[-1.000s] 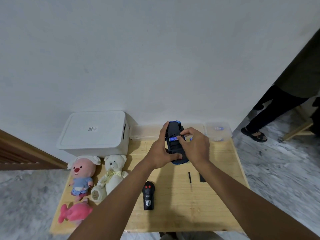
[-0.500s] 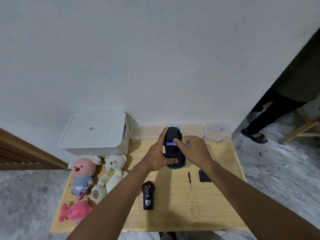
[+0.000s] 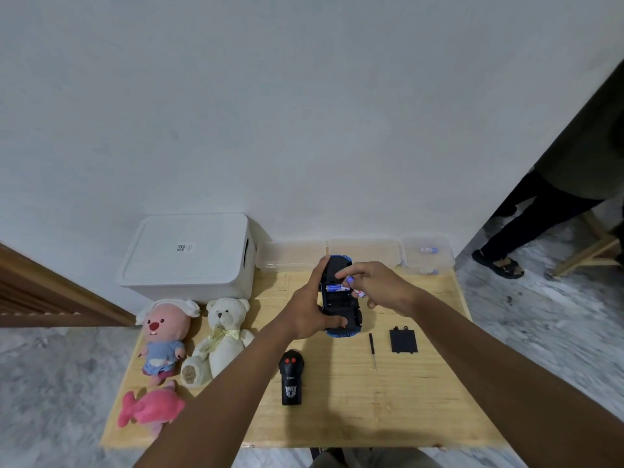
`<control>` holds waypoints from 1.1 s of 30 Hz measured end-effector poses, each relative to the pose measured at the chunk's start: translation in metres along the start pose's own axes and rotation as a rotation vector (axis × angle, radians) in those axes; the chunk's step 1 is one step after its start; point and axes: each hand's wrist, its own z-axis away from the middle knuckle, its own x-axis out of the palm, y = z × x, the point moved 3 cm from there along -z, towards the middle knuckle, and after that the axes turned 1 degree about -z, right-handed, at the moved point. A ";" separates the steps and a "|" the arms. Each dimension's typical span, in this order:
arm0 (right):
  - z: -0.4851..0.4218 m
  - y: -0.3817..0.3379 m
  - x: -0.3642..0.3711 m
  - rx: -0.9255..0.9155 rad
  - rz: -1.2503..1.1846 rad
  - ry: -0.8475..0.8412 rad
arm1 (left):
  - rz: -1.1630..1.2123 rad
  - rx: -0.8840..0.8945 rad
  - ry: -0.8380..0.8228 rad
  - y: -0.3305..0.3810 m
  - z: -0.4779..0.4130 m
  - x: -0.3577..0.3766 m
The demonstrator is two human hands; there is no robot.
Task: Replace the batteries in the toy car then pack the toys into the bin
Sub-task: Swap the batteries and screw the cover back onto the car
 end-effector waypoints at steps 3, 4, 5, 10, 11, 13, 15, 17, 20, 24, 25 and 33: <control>-0.002 0.005 0.000 -0.071 -0.018 0.028 | 0.006 -0.008 -0.002 0.000 0.000 0.001; -0.002 0.006 0.000 -0.083 -0.063 0.042 | 0.006 -0.013 -0.004 0.001 0.000 0.002; -0.002 0.006 0.001 -0.090 -0.111 0.059 | 0.009 -0.016 -0.008 0.001 0.000 0.002; -0.001 0.006 0.003 -0.136 -0.122 0.198 | 0.029 -0.022 -0.013 0.004 -0.002 0.004; -0.002 0.006 0.003 -0.151 -0.106 0.221 | 0.035 -0.022 -0.013 0.004 -0.003 0.004; -0.004 0.006 0.002 -0.176 -0.080 0.257 | 0.046 -0.027 -0.009 0.005 -0.003 0.004; -0.007 0.007 0.002 -0.203 -0.021 0.289 | 0.055 -0.027 -0.008 0.006 -0.004 0.005; -0.010 0.009 0.002 -0.238 0.102 0.332 | 0.058 -0.023 -0.009 0.007 -0.006 0.006; -0.013 0.014 0.004 -0.297 0.257 0.353 | 0.056 -0.024 -0.022 0.009 -0.009 0.008; -0.016 0.017 0.005 -0.340 0.311 0.296 | 0.073 -0.034 -0.023 0.008 -0.011 0.009; -0.015 0.016 0.004 -0.346 0.320 0.281 | 0.085 -0.035 -0.023 0.007 -0.011 0.009; -0.012 0.016 -0.014 -0.354 0.408 0.114 | 0.133 -0.039 -0.006 0.007 -0.009 0.005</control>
